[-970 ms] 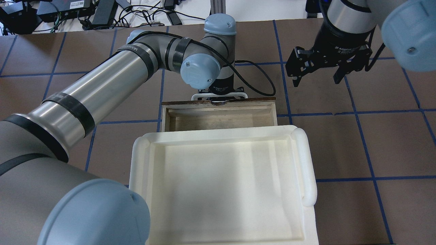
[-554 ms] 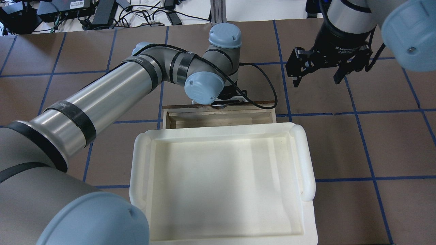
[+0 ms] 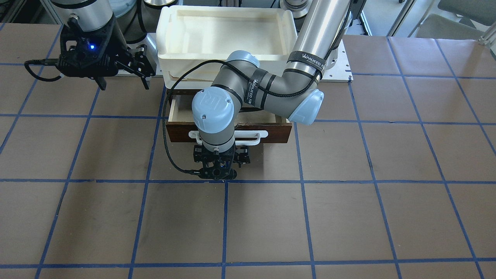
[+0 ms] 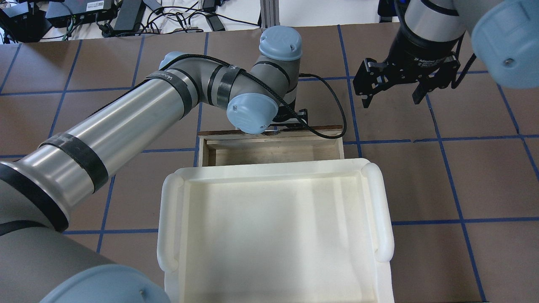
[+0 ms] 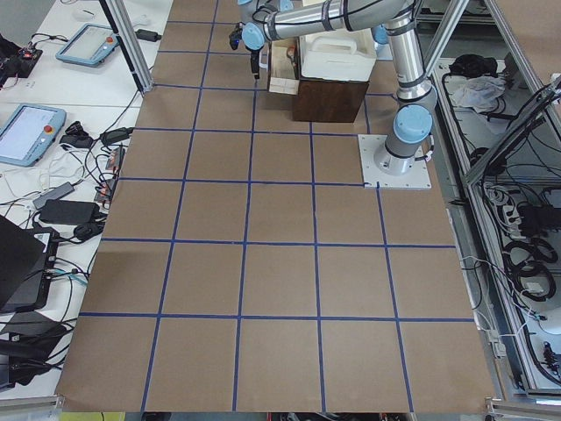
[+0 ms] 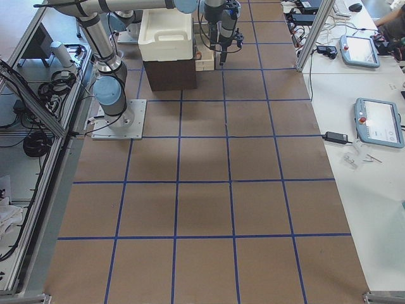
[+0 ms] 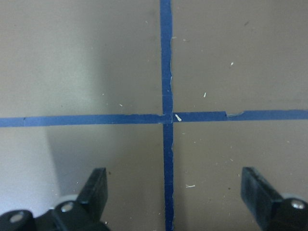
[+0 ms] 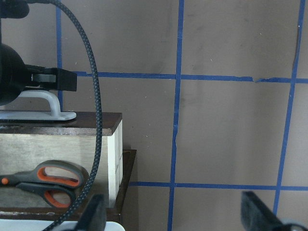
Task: Put scissors in drawer and close it
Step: 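Push the drawer closed with the left gripper, away from the robot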
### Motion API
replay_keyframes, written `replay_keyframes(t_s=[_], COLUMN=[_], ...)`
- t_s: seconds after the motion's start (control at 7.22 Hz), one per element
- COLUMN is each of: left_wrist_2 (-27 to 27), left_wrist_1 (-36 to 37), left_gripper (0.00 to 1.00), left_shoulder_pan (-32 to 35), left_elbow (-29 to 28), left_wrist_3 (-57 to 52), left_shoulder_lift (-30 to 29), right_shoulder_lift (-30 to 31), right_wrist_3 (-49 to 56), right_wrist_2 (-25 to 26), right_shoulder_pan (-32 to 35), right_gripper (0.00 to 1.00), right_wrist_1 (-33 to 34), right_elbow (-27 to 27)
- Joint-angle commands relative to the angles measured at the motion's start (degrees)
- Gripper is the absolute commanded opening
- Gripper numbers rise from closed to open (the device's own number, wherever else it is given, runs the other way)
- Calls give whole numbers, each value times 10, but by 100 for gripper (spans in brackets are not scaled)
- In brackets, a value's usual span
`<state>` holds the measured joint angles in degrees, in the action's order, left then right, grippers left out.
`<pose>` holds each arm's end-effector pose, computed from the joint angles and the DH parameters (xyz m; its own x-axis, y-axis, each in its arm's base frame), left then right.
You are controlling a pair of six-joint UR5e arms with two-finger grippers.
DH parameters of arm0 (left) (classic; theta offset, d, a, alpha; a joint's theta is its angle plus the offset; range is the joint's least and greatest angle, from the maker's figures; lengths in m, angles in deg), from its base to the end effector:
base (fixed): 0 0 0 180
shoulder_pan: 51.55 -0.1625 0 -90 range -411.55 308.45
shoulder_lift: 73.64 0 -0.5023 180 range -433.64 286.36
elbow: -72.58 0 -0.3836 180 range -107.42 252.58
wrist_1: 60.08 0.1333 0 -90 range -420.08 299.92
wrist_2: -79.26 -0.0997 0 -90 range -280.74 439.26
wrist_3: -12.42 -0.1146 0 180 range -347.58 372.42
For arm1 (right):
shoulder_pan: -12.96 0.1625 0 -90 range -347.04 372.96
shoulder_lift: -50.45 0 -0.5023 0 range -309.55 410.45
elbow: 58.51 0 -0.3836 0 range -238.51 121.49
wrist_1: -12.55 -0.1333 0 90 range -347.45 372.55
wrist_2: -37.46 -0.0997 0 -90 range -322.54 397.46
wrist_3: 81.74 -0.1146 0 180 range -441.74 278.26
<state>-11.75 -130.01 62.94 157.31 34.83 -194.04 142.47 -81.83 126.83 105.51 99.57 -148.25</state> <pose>-0.4058 -0.5741 0.3099 -0.9980 0.0389 -0.0499 0.0351 0.9966 0.0748 0.1551 -0.4574 0.5639 -0.9990 -0.0428 -0.0110 -0.0429 0.9990 0.0122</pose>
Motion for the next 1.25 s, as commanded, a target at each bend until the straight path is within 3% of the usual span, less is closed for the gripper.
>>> replay_keyframes(t_s=[0.0,0.55,1.11], left_wrist_2=[0,-18,-15], left_wrist_1=[10,59,-37], left_gripper=[100,100,100], left_shoulder_pan=[2,-5,5], left_elbow=[0,-9,1], left_wrist_3=[-7,-14,-5], left_shoulder_lift=[-4,-15,21], right_shoulder_lift=[0,0,0], right_wrist_3=[0,2,3], right_wrist_2=[-1,0,0], right_shoulder_pan=[0,0,0], right_gripper=[100,100,100], right_wrist_1=[0,-1,-1], right_elbow=[0,-1,-1])
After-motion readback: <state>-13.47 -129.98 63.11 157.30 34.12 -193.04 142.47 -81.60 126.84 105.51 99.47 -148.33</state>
